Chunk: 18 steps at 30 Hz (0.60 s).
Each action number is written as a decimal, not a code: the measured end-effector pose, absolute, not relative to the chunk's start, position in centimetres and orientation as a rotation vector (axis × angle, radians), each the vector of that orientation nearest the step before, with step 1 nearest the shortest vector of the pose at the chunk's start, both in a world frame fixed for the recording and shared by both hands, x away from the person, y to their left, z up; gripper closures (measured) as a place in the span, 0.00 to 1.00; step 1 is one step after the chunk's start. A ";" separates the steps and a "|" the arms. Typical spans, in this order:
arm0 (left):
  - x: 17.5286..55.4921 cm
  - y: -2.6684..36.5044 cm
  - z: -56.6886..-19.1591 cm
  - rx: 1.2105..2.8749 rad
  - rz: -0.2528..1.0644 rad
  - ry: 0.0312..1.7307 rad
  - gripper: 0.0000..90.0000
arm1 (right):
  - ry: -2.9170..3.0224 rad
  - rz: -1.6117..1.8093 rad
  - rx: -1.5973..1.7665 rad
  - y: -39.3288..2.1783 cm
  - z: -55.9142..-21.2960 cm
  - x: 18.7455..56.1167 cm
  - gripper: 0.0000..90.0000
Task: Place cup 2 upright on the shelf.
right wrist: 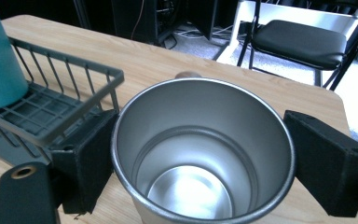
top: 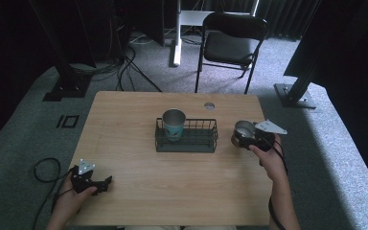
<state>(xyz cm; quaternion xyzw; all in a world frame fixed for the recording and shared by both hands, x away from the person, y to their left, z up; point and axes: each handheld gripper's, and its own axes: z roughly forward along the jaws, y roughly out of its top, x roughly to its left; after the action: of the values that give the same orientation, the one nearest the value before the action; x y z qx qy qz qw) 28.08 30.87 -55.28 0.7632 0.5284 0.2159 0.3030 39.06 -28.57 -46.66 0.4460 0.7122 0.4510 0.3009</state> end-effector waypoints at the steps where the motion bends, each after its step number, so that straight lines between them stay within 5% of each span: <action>1: 28.1 30.9 -55.3 2.023 0.573 1.400 0.04 | 1.890 1.200 1.178 -28.5 -46.4 39.1 0.15; 18: 28.1 30.9 -55.3 2.023 0.572 1.400 0.04 | 1.902 1.267 1.111 -26.9 -43.3 39.1 0.15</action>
<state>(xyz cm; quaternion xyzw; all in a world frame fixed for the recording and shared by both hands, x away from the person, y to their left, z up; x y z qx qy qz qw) 28.08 30.87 -55.27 0.7633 0.5283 0.2159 0.3029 39.14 -26.86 -43.27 0.4178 0.7151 0.4761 0.2957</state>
